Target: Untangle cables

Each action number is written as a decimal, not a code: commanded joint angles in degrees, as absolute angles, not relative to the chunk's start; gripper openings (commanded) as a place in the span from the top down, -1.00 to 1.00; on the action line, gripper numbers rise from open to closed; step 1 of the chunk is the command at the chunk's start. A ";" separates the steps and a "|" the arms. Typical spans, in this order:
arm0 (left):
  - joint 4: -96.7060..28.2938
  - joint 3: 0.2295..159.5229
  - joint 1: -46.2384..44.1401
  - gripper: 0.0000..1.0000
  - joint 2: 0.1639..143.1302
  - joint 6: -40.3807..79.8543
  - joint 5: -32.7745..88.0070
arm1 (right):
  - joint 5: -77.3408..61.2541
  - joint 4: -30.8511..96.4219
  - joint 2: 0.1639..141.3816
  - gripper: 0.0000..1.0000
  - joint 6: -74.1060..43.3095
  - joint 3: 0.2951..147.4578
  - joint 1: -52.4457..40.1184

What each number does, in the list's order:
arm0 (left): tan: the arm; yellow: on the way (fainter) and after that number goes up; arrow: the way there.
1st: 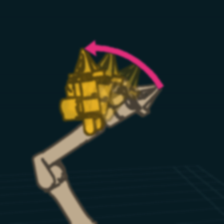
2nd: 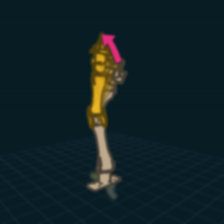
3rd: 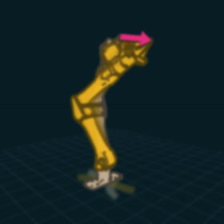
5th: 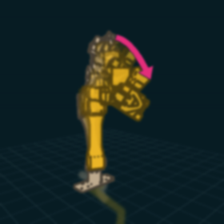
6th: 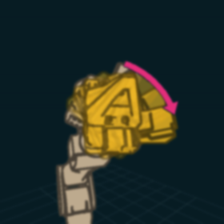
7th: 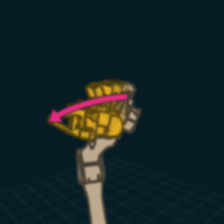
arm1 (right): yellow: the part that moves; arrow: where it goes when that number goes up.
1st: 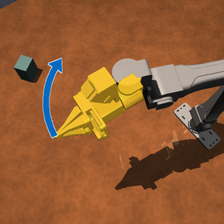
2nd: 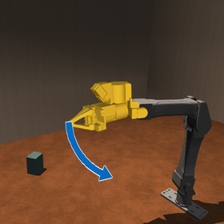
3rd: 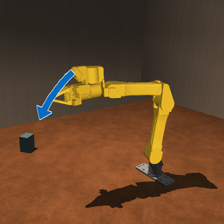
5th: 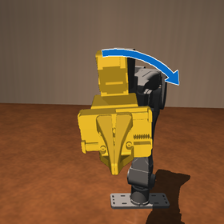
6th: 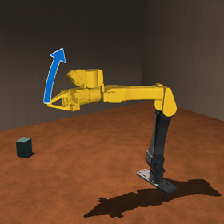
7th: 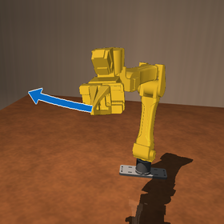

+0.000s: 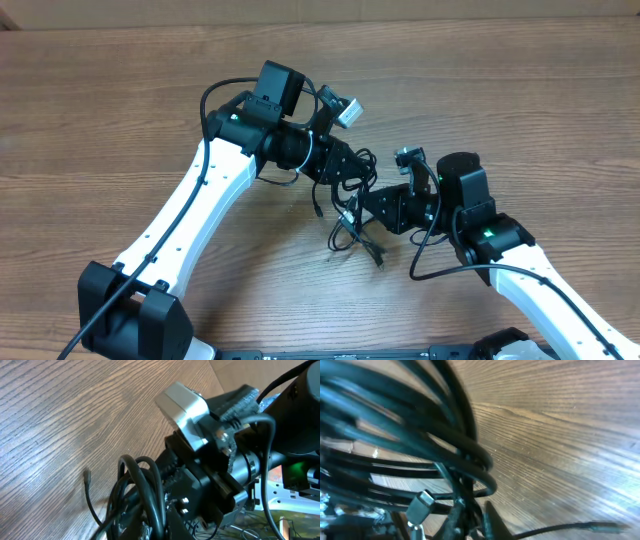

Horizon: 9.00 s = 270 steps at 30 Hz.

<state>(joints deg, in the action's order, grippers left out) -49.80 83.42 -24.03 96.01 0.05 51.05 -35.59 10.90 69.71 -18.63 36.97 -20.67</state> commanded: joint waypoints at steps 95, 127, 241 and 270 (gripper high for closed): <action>-58.02 84.49 -23.40 0.92 95.13 -14.24 51.00 | -49.32 5.67 70.54 0.24 2.87 37.10 -9.43; -60.40 84.49 -21.50 0.91 95.13 -17.17 50.65 | -40.49 16.71 72.51 -0.20 -13.58 37.08 -6.42; -55.66 89.84 -20.29 0.92 94.80 6.15 44.95 | -43.31 10.50 72.51 0.78 -3.14 37.10 -20.14; -63.61 89.82 -20.18 0.92 94.80 15.27 5.45 | -9.80 26.70 72.51 0.91 -60.80 37.08 -7.03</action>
